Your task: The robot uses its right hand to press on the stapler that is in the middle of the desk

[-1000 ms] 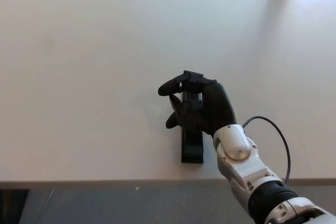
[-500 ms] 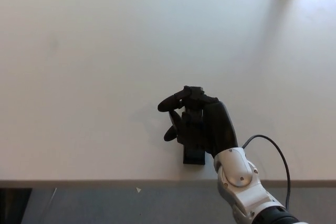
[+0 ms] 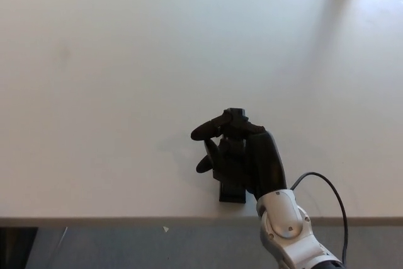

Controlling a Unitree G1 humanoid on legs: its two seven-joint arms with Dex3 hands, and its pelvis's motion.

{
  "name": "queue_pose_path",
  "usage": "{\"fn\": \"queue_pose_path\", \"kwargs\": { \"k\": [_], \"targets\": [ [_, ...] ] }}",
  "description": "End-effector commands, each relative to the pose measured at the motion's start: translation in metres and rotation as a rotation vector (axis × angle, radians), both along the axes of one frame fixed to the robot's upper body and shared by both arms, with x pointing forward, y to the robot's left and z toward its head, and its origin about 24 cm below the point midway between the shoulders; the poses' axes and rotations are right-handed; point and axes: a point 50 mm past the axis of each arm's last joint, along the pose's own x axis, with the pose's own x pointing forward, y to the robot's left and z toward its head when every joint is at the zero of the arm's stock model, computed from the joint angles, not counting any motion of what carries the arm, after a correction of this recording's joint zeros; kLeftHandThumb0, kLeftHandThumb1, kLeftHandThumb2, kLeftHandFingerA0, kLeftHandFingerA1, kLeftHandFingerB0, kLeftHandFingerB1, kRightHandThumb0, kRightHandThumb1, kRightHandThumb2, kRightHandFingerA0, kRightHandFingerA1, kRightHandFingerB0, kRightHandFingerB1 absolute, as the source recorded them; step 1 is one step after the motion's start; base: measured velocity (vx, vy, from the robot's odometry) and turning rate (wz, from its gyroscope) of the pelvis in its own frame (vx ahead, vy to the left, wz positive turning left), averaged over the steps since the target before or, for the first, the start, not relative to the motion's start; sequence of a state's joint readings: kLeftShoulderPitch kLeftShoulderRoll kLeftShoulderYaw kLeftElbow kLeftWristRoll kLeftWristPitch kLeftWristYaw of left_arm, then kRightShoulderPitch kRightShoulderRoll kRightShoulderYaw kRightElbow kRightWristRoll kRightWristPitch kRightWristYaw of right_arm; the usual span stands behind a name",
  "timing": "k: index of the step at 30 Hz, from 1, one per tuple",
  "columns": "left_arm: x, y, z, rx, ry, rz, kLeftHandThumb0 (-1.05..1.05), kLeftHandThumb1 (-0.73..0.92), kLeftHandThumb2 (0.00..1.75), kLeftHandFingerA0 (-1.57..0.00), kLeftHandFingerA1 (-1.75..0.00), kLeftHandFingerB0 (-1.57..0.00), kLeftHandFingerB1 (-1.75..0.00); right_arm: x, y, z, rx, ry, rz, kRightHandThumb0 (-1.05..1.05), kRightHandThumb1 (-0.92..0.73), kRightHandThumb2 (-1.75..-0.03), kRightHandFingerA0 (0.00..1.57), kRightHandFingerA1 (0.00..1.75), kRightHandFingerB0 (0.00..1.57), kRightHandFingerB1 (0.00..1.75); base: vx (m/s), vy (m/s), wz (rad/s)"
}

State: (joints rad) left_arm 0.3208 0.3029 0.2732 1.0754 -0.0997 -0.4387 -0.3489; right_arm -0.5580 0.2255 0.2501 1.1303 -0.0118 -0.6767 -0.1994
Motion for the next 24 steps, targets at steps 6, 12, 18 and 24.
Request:
{"fn": "queue_pose_path", "kwargs": {
  "k": [6, 12, 18, 24],
  "targets": [
    [0.121, 0.005, 0.037, 0.082, -0.344, -0.089, -0.37, 0.6, 1.17, -0.03, -0.51, -0.03, -0.5, -0.039, -0.003, -0.081, -0.245, 0.583, 0.027, -0.19, -0.8, -0.62, 1.14, 1.07, 0.77, 1.04, 0.0, 0.0, 0.0],
    [0.149, 0.006, 0.051, 0.094, -0.372, -0.091, -0.37, 0.61, 1.17, -0.03, -0.51, -0.01, -0.5, 0.077, -0.058, 0.259, 0.171, -0.589, -0.054, -0.2, -0.78, -0.65, 1.2, 1.27, 0.74, 1.18, 0.0, 0.0, 0.0],
    [0.153, 0.004, 0.053, 0.063, -0.421, -0.097, -0.84, 0.73, 1.11, -0.01, -0.47, -0.06, -0.42, 0.076, -0.068, 0.26, 0.151, -0.615, -0.05, -0.16, -0.73, -0.71, 1.28, 1.07, 0.85, 1.12, 0.0, 0.0, 0.0],
    [0.151, 0.004, 0.053, 0.057, -0.426, -0.092, -0.79, 0.71, 1.1, 0.0, -0.44, -0.08, -0.41, 0.073, -0.082, 0.264, 0.157, -0.594, -0.072, -0.24, -0.79, -0.63, 1.26, 1.06, 0.78, 1.14, 0.0, 0.0, 0.0]
  ]
}}
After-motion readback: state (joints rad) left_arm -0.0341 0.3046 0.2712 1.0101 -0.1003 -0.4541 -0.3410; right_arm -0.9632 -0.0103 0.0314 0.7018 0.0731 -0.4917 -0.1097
